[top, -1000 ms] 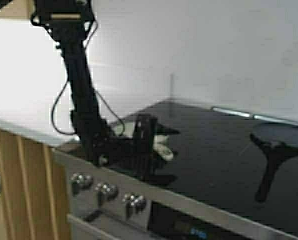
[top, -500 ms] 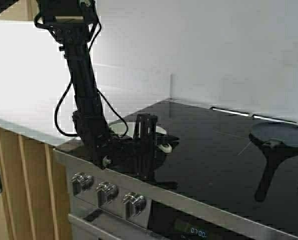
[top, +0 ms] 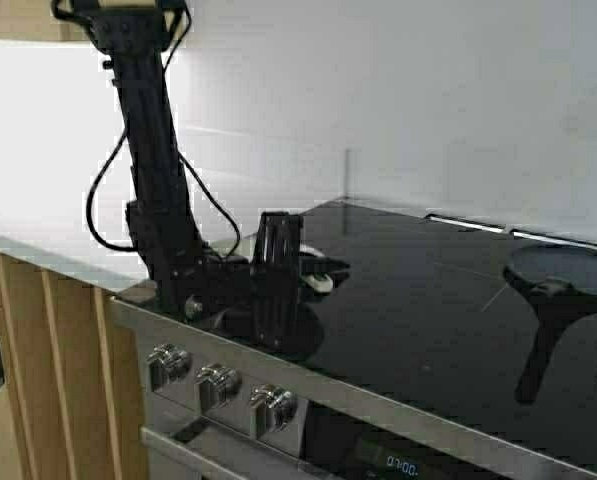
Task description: Wash the pan
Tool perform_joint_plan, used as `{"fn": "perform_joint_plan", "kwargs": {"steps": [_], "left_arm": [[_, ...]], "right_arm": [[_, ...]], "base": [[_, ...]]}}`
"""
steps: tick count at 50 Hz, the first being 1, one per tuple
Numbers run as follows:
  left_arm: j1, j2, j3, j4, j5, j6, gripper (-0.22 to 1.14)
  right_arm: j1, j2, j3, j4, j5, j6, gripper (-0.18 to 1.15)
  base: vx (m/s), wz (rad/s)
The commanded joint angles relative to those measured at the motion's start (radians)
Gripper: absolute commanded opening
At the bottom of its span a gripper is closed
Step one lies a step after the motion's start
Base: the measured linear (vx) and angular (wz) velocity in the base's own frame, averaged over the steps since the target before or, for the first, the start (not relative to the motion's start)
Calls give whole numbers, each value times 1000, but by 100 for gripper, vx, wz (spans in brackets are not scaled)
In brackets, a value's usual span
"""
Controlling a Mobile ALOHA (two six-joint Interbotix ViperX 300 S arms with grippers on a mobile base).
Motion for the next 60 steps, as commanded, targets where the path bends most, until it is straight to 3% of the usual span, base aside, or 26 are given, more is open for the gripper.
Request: {"fn": "perform_joint_plan", "kwargs": {"steps": [1, 25, 60], "left_arm": [[-2, -120, 46, 25, -32, 48, 2], [-2, -221, 201, 57, -103, 109, 2], [-2, -219, 282, 63, -173, 115, 2]], "right_arm": [[2, 6, -15, -2, -9, 0, 7], [2, 28, -12, -9, -9, 2, 7], [21, 9, 0, -18, -5, 43, 7]], "base": [[0, 3], [3, 22], [9, 61]]}}
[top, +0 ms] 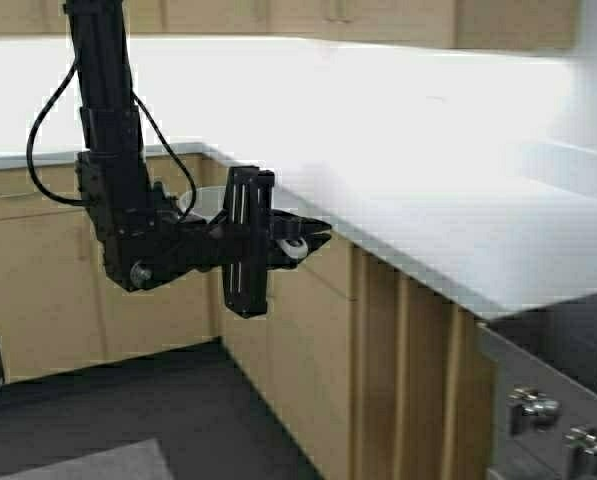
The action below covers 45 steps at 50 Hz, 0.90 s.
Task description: Wash the pan
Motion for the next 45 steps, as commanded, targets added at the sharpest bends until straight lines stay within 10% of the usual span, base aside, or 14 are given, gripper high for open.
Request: {"fn": "perform_joint_plan", "kwargs": {"steps": [1, 45], "left_arm": [[-6, -32, -5, 5, -23, 20, 2], [-6, -43, -11, 8, -32, 17, 2]], "right_arm": [[2, 5, -5, -3, -5, 5, 7], [2, 0, -5, -5, -5, 0, 7]], "base": [[9, 54], [11, 63]]}}
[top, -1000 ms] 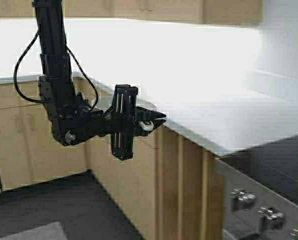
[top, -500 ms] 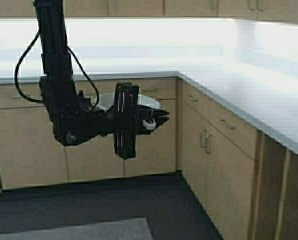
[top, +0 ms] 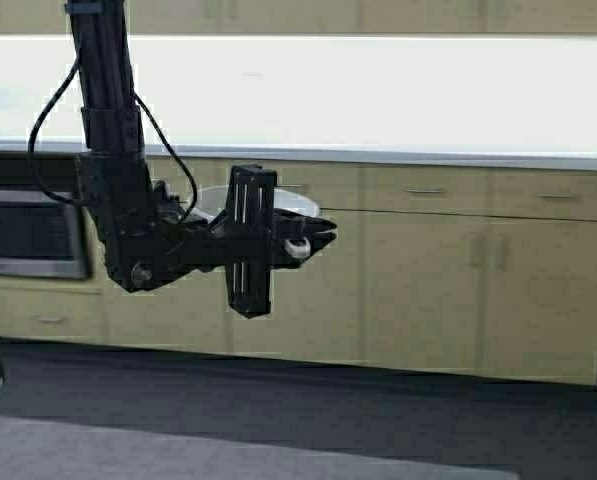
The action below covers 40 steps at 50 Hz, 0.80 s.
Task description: Wash the pan
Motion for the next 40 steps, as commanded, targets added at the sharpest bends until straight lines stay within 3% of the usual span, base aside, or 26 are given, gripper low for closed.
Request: {"fn": "perform_joint_plan", "kwargs": {"steps": [1, 40], "left_arm": [[3, -43, -9, 0, -18, 17, 2], [3, -74, -9, 2, -17, 15, 2]], "right_arm": [[2, -3, -14, -3, -5, 0, 7], [2, 26, -15, -8, -5, -6, 7]], "base": [[14, 82], [14, 70]]}}
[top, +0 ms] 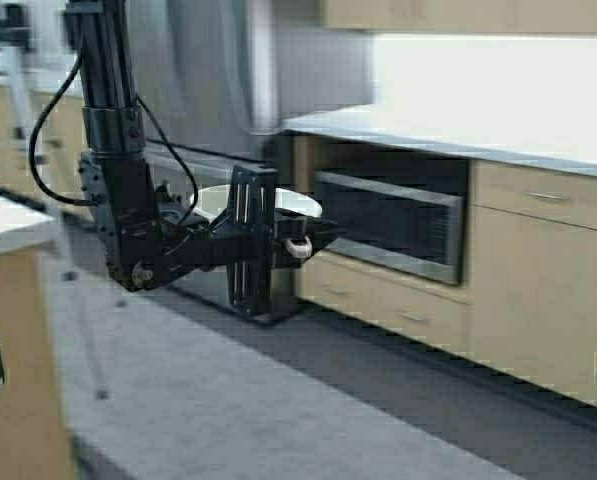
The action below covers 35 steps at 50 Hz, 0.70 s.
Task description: Wash the pan
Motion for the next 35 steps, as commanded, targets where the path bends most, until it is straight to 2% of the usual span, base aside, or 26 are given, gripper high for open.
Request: {"fn": "perform_joint_plan", "kwargs": {"steps": [1, 35], "left_arm": [[-2, -67, -8, 2, -18, 15, 2], [-2, -71, 5, -2, 15, 12, 2]], "right_arm": [[0, 6, -17, -6, -6, -3, 7], [0, 2, -28, -17, -5, -3, 7]], "base": [[17, 67], [20, 65]]}}
